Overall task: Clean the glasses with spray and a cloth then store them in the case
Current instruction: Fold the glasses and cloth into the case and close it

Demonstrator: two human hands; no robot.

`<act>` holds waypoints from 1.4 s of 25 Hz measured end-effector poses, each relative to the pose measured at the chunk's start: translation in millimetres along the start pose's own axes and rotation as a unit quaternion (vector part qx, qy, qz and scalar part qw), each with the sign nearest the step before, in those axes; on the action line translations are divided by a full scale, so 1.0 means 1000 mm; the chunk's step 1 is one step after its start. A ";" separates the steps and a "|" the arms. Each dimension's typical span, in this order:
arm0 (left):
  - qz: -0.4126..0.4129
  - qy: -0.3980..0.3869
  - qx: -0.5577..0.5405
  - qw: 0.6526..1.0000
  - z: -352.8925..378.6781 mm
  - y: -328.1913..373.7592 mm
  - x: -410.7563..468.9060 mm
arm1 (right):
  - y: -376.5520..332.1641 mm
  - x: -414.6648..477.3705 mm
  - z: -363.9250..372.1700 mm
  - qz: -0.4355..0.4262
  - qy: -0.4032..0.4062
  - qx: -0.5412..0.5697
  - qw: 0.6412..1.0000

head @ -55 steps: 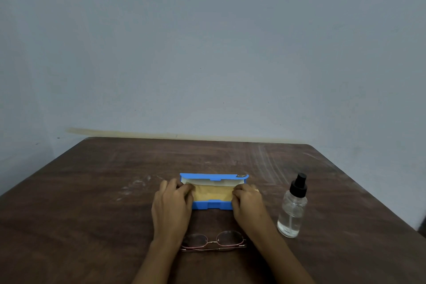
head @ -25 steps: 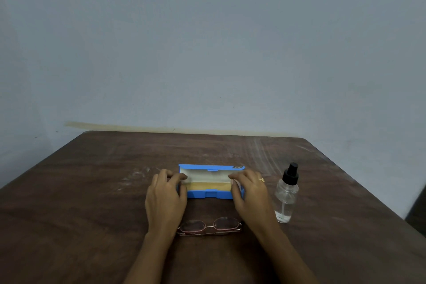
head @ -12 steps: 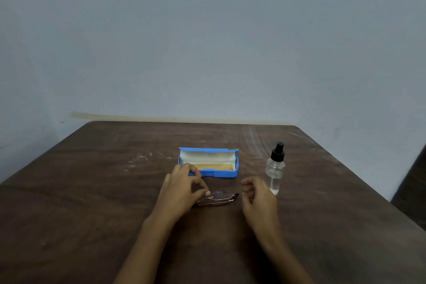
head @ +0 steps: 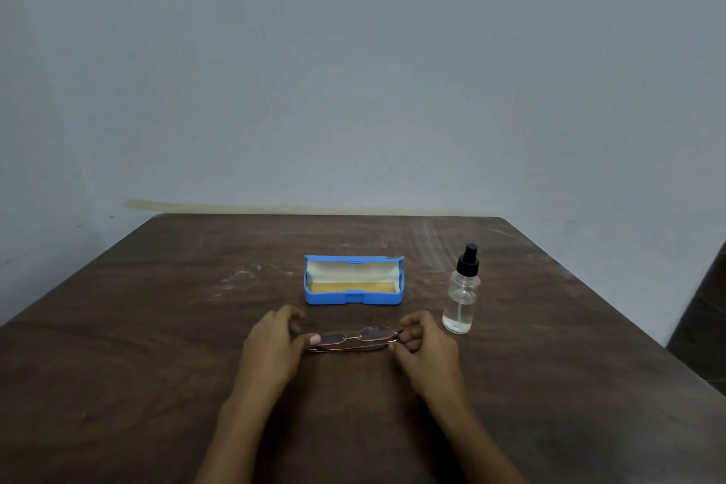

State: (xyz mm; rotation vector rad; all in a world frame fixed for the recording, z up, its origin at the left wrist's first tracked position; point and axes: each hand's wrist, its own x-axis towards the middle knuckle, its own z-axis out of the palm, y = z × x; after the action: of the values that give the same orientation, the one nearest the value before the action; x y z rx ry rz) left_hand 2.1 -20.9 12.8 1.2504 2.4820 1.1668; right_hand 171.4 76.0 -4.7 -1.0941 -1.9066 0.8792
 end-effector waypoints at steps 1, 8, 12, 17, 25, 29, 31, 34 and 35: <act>-0.018 -0.012 -0.010 1.000 -0.002 -0.002 -0.003 | 0.000 0.000 0.000 0.002 -0.002 0.005 1.000; -0.065 -0.034 -0.052 0.996 0.001 -0.001 -0.007 | -0.004 0.001 0.001 0.008 0.006 0.055 0.998; -0.065 -0.033 -0.064 0.995 0.001 0.000 -0.008 | -0.005 0.006 0.000 0.037 0.029 0.144 0.989; -0.053 -0.047 -0.024 0.997 -0.013 0.000 -0.006 | -0.016 0.016 -0.002 0.020 0.064 0.265 0.962; 0.288 -0.002 0.023 0.957 -0.030 0.080 0.039 | -0.051 0.048 -0.010 -0.058 0.013 0.288 0.956; 0.294 0.006 0.058 0.954 -0.029 0.096 0.051 | -0.063 0.054 -0.014 -0.071 -0.015 0.309 0.948; 0.287 0.014 0.091 0.953 -0.029 0.100 0.053 | -0.066 0.055 -0.014 -0.077 -0.026 0.293 0.953; 0.273 0.020 0.122 0.954 -0.030 0.102 0.053 | -0.069 0.056 -0.014 -0.084 -0.032 0.279 0.956; 0.268 0.021 0.129 0.954 -0.030 0.103 0.053 | -0.070 0.056 -0.013 -0.084 -0.032 0.282 0.955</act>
State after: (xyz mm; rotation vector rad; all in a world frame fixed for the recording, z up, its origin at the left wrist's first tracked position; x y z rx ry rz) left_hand 19.6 36.9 115.8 2.0885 2.4566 0.9774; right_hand 136.6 101.5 74.8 -0.5561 -1.6153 1.2664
